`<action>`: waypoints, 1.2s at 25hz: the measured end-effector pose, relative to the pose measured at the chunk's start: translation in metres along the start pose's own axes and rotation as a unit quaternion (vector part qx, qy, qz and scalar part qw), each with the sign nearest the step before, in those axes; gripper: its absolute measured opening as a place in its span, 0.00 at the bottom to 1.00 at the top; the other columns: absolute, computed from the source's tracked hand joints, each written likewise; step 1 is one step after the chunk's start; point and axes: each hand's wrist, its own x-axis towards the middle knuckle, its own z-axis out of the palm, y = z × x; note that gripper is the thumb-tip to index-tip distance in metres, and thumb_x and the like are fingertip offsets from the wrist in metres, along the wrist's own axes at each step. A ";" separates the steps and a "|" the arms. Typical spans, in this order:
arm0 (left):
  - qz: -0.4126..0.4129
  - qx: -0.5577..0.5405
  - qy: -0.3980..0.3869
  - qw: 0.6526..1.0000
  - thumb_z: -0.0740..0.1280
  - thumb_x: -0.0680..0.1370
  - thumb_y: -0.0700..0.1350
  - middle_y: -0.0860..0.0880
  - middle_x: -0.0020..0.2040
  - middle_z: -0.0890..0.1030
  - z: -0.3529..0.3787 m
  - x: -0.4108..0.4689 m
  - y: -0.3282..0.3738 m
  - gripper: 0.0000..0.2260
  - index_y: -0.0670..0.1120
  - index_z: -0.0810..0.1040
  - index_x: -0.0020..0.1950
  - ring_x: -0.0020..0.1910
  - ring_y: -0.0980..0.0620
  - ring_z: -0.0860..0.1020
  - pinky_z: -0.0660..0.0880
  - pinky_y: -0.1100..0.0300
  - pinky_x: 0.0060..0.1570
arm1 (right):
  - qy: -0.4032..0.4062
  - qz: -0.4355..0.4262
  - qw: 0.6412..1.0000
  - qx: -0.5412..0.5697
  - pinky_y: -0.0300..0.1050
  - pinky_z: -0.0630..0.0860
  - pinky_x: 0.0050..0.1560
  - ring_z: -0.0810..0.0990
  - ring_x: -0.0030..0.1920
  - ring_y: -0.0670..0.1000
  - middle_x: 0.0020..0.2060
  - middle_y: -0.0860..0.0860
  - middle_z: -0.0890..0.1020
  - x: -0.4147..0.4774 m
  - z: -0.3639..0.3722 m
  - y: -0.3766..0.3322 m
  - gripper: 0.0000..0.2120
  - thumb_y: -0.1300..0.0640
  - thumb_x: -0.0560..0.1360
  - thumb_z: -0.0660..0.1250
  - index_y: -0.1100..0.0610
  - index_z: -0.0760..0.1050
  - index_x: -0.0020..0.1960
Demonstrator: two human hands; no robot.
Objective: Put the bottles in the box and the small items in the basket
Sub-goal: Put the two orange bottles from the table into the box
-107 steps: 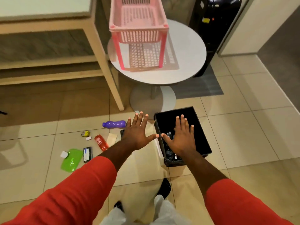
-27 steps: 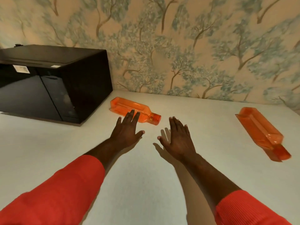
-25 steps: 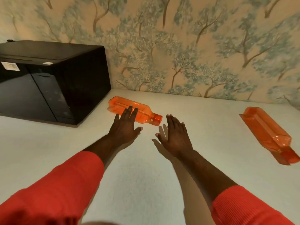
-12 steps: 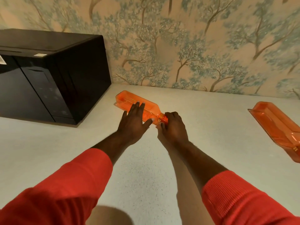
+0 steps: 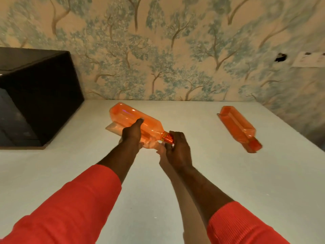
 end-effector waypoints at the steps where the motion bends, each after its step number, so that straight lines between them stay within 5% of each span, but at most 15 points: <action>1: -0.012 -0.016 -0.034 0.999 0.76 0.71 0.56 0.40 0.59 0.81 0.014 -0.009 -0.006 0.31 0.44 0.73 0.70 0.53 0.39 0.82 0.81 0.45 0.49 | -0.003 0.003 1.000 0.006 0.32 0.71 0.45 0.80 0.52 0.49 0.54 0.50 0.79 -0.002 -0.015 0.008 0.13 0.52 0.74 0.68 0.47 0.75 0.59; 3: 0.004 -0.006 -0.056 0.998 0.76 0.72 0.54 0.41 0.55 0.83 0.041 -0.023 -0.018 0.27 0.44 0.75 0.65 0.48 0.41 0.83 0.81 0.50 0.41 | -0.023 0.000 1.000 -0.016 0.28 0.72 0.47 0.78 0.55 0.46 0.57 0.49 0.78 -0.003 -0.046 0.027 0.15 0.45 0.76 0.69 0.44 0.73 0.62; 4: 0.017 0.002 -0.052 0.999 0.76 0.71 0.54 0.42 0.54 0.83 0.052 -0.030 -0.021 0.26 0.44 0.75 0.64 0.47 0.42 0.84 0.80 0.51 0.40 | -0.034 -0.006 0.998 -0.046 0.35 0.75 0.53 0.78 0.59 0.48 0.61 0.49 0.78 -0.002 -0.060 0.037 0.20 0.41 0.77 0.68 0.45 0.72 0.66; 6: 0.040 0.040 -0.052 0.997 0.76 0.70 0.56 0.43 0.53 0.84 0.082 -0.046 -0.031 0.26 0.45 0.77 0.63 0.46 0.43 0.84 0.82 0.50 0.42 | -0.020 -0.011 0.994 -0.103 0.49 0.74 0.63 0.74 0.67 0.52 0.68 0.51 0.76 0.006 -0.099 0.065 0.30 0.37 0.78 0.65 0.52 0.70 0.73; 9: 0.082 0.115 -0.083 0.986 0.75 0.72 0.55 0.43 0.52 0.85 0.128 -0.072 -0.050 0.23 0.45 0.79 0.62 0.45 0.42 0.84 0.82 0.49 0.48 | 0.070 -0.020 0.984 -0.163 0.52 0.71 0.67 0.74 0.68 0.56 0.68 0.55 0.77 0.031 -0.165 0.108 0.32 0.39 0.76 0.69 0.57 0.71 0.73; 15: 0.062 0.128 -0.129 0.981 0.75 0.75 0.50 0.45 0.45 0.84 0.197 -0.097 -0.100 0.18 0.44 0.80 0.61 0.35 0.48 0.82 0.76 0.62 0.27 | 0.026 0.072 0.948 -0.310 0.61 0.61 0.75 0.62 0.77 0.62 0.78 0.62 0.63 0.103 -0.229 0.182 0.43 0.35 0.74 0.68 0.59 0.60 0.79; 20: 0.033 0.102 -0.125 0.986 0.75 0.75 0.48 0.42 0.45 0.85 0.218 -0.098 -0.118 0.15 0.43 0.80 0.57 0.34 0.48 0.83 0.79 0.58 0.32 | -0.025 0.142 0.942 -0.303 0.56 0.73 0.55 0.75 0.63 0.63 0.66 0.62 0.73 0.135 -0.227 0.217 0.37 0.36 0.74 0.69 0.59 0.64 0.71; 22: 0.037 0.109 -0.120 0.986 0.75 0.75 0.49 0.41 0.44 0.84 0.221 -0.099 -0.119 0.14 0.43 0.81 0.56 0.32 0.48 0.82 0.78 0.59 0.30 | -0.028 0.151 0.946 -0.285 0.52 0.71 0.46 0.77 0.58 0.62 0.60 0.60 0.76 0.136 -0.227 0.221 0.33 0.39 0.74 0.70 0.59 0.66 0.68; 27: 0.056 0.136 -0.125 0.981 0.74 0.76 0.50 0.43 0.46 0.85 0.221 -0.112 -0.117 0.13 0.46 0.80 0.56 0.33 0.49 0.85 0.77 0.61 0.25 | 0.020 0.178 0.969 -0.168 0.54 0.75 0.49 0.78 0.56 0.64 0.58 0.60 0.74 0.114 -0.238 0.215 0.28 0.43 0.75 0.66 0.59 0.66 0.68; 30: 0.069 0.178 -0.151 0.970 0.73 0.76 0.54 0.45 0.53 0.83 0.214 -0.128 -0.112 0.19 0.47 0.77 0.64 0.49 0.43 0.83 0.79 0.54 0.39 | 0.038 0.188 0.980 -0.043 0.49 0.73 0.49 0.79 0.57 0.62 0.62 0.58 0.73 0.089 -0.253 0.202 0.35 0.40 0.74 0.68 0.56 0.63 0.74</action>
